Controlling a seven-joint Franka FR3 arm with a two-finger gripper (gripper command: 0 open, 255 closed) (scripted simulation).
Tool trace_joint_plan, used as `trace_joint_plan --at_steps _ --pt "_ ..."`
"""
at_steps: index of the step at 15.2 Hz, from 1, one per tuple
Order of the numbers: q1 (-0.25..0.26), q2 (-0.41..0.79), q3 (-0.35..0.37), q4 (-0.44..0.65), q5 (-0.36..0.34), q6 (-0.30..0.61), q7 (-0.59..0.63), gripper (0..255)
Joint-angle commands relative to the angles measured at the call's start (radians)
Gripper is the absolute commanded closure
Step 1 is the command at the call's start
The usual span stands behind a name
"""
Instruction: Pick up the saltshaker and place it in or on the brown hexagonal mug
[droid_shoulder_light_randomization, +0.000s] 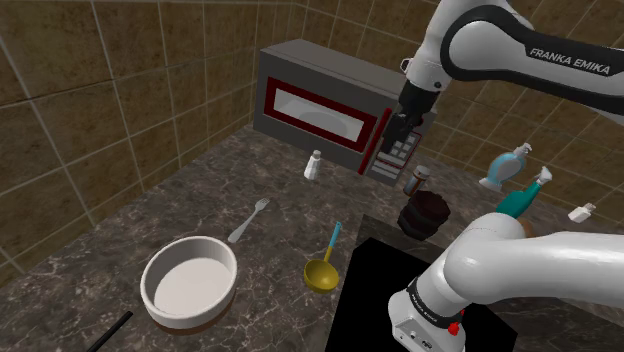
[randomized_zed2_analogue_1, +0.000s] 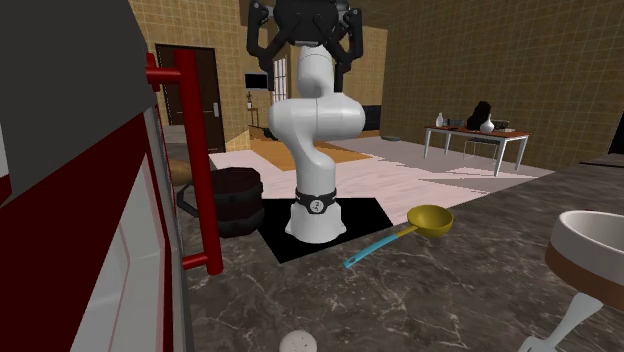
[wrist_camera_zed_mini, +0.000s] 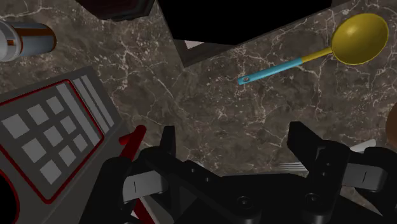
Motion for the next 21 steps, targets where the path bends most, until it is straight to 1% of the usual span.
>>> trace_joint_plan --at_steps 1,6,11,16,21 --pt "0.0 0.0 0.0 0.0 0.0 0.0 0.0 0" --pt "0.001 0.104 -0.008 -0.069 0.002 0.223 0.011 0" --pt "0.004 0.249 -0.016 -0.097 0.005 0.446 0.019 0" --pt "0.01 0.425 -0.024 -0.081 0.015 0.656 0.023 0" --pt "0.017 0.619 -0.032 -0.023 0.034 0.841 0.02 0"
